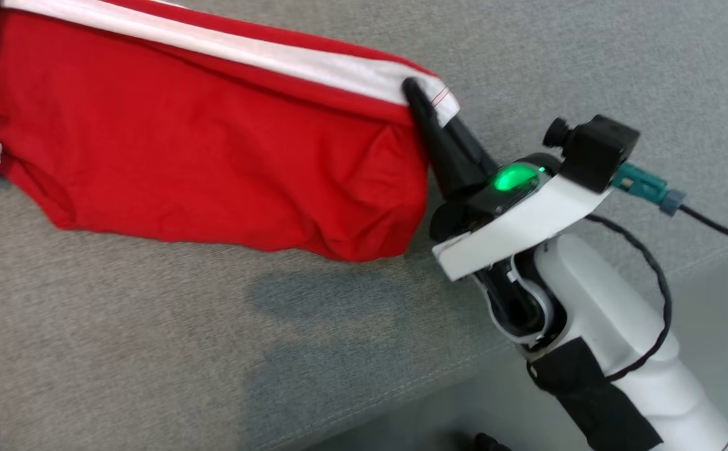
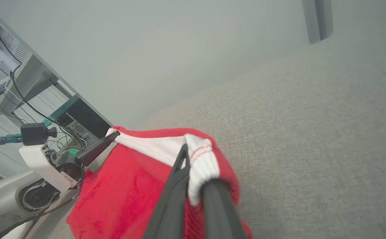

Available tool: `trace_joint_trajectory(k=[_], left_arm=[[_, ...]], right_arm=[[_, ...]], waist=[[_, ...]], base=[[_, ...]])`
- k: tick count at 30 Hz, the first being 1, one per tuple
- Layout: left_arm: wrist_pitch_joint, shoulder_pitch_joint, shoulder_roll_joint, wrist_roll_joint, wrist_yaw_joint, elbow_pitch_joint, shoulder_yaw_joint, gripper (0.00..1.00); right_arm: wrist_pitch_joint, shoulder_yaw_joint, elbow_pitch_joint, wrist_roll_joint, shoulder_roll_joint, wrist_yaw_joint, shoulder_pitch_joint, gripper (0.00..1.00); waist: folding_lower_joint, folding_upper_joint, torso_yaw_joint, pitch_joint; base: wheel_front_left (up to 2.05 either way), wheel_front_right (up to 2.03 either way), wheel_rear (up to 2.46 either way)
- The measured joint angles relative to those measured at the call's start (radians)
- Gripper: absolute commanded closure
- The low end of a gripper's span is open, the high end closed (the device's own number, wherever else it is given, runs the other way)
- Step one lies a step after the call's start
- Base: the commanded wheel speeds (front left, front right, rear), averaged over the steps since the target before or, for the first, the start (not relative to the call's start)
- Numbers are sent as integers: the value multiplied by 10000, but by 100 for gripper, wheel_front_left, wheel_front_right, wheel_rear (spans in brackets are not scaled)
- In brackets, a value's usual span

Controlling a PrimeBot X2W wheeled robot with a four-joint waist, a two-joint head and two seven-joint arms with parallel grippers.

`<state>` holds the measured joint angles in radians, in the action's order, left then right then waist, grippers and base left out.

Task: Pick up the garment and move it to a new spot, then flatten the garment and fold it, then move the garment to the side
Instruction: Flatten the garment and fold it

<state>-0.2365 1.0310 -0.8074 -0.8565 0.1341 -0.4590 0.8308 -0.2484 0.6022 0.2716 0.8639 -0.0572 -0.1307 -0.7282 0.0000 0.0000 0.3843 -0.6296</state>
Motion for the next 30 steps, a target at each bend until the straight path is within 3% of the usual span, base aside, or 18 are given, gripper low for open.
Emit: trace_joint_trajectory(k=[11,12,13,14,24,29,30], left_arm=[[309,386,-211,-31,-38,58,-35,100],[332,386,-211,-31,-38,69,-25,84],[353,389,-209,-31,-38,86,-10,48],[353,395,-209,-33,-42,107,-2,0],[267,314,82,-165,-44,-58,249,0],[-35,-206,443,-157,-222,-456,234,0],[-119,-513,667,-188,-353,-608,79,0]], right_arm=[[0,453,-692,-2,15,0,275,100],[0,451,-690,-2,13,0,275,89],[0,453,-688,-4,13,0,275,61],[0,449,-686,-4,13,0,275,1],[0,207,-357,-299,12,0,289,0],[0,-704,-159,-1254,15,0,745,0],[0,-1214,-42,-1958,6,2,1055,0]], waist=[[0,0,291,-286],[0,0,278,-287],[0,0,265,-290],[0,0,250,-296],[0,0,-83,-101],[0,0,-291,312],[0,0,-382,538]], base=[[0,0,0],[0,0,0],[0,0,0],[0,0,0],[0,0,0],[0,0,0],[0,0,0]])
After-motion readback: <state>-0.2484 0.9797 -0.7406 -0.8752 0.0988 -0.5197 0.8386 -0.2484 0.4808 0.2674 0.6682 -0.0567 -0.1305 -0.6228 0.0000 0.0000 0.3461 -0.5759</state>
